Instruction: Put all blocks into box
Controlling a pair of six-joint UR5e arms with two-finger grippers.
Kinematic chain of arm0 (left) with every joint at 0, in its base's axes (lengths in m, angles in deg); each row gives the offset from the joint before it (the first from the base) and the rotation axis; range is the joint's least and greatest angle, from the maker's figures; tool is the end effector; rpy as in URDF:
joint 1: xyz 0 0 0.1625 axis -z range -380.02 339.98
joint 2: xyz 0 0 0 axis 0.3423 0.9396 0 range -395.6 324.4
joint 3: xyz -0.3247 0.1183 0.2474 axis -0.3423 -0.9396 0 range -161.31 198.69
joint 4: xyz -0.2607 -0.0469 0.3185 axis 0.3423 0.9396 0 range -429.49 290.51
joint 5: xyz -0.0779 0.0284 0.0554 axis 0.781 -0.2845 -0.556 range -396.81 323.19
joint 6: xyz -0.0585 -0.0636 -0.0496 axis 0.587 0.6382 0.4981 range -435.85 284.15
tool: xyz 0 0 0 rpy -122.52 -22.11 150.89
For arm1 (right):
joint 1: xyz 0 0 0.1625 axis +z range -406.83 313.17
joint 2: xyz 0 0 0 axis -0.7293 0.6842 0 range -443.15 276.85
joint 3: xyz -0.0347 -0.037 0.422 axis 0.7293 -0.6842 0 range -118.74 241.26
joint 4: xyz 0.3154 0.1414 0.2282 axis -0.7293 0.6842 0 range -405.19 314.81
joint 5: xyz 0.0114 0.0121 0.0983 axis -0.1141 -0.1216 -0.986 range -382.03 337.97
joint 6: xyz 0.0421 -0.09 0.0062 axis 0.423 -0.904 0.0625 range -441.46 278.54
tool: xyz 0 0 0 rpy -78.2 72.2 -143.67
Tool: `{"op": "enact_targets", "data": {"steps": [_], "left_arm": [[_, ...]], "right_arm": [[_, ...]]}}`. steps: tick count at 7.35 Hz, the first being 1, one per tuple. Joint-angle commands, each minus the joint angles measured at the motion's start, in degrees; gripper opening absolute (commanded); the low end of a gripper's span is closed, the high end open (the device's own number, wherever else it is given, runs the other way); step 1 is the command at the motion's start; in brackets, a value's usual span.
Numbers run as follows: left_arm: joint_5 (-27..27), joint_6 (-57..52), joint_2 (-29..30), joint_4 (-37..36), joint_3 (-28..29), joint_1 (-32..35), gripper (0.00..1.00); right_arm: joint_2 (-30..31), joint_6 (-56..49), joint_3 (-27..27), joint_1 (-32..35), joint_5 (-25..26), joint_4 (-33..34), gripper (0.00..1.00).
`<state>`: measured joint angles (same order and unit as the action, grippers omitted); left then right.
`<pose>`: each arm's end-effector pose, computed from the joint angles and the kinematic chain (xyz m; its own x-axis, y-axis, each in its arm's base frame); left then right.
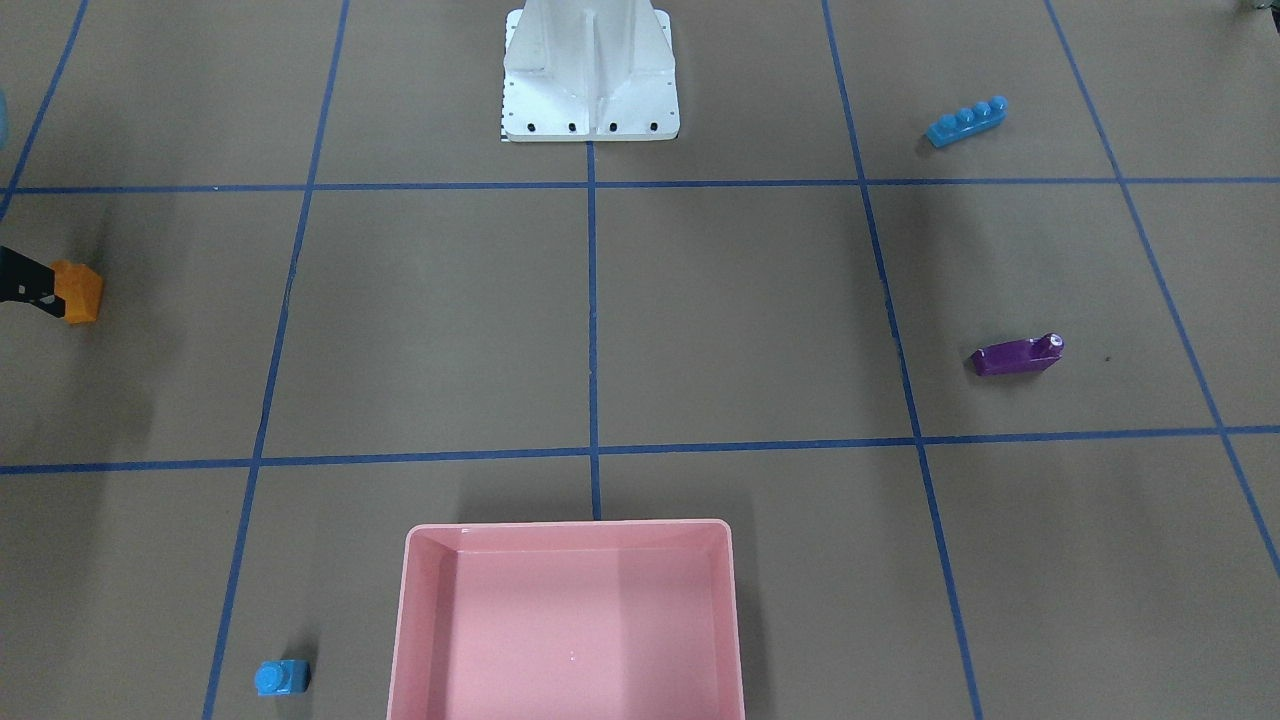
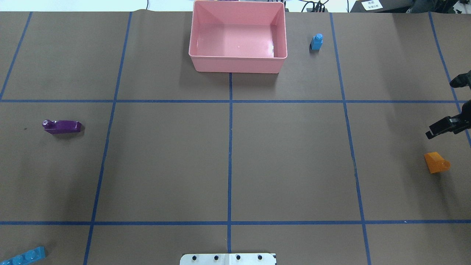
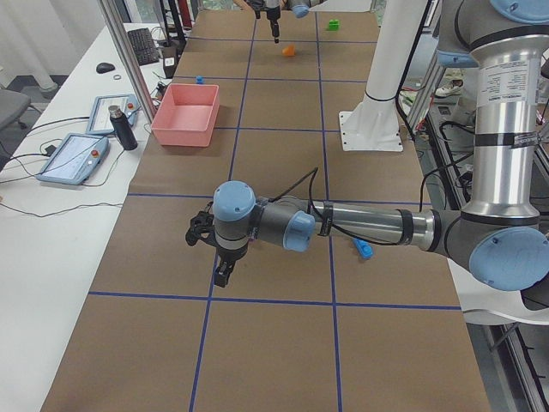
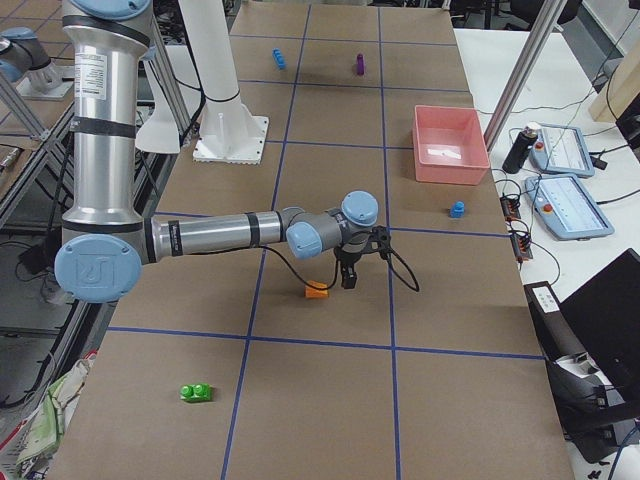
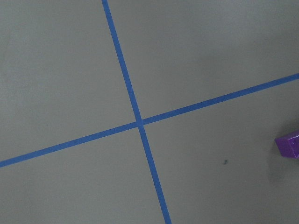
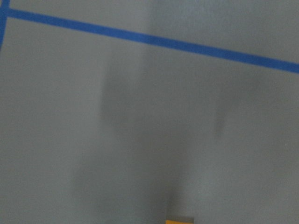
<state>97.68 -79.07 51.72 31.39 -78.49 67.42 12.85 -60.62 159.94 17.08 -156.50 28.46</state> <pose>-0.0417 -0.4885 0.5984 0.7008 0.2713 -0.6598 -0.0826 0.9495 0.3028 -0.1473 -0.4453 0.6016 0.6530 -0.1830 0.7349 0.1963 0.9781 0.0690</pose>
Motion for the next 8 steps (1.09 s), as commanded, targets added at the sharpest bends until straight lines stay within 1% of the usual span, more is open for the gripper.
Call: {"op": "enact_targets", "data": {"steps": [1,4,5,6,7,8], "left_arm": [[0.1,0.4,0.3,0.0,0.0,-0.1,1.0],[0.1,0.5,0.4,0.0,0.0,-0.3,1.0],[0.1,0.4,0.6,0.0,0.1,-0.3,1.0],[0.1,0.5,0.7,0.0,0.1,-0.3,1.0],[0.1,0.4,0.7,0.0,0.1,-0.3,1.0],[0.1,0.4,0.7,-0.1,0.1,-0.3,1.0]], "right_arm": [[3.2,0.8,-0.2,-3.5,0.0,-0.8,1.0],[3.1,0.8,-2.2,-5.5,0.2,-0.7,1.0],[3.0,0.8,-2.7,-5.5,0.4,-0.7,0.94],[3.0,0.3,-3.6,-5.5,0.6,-0.7,0.76],[3.0,0.3,-3.9,-5.5,0.4,-0.8,0.44],[3.2,0.3,-3.9,-5.4,0.5,-0.9,0.06]]}}
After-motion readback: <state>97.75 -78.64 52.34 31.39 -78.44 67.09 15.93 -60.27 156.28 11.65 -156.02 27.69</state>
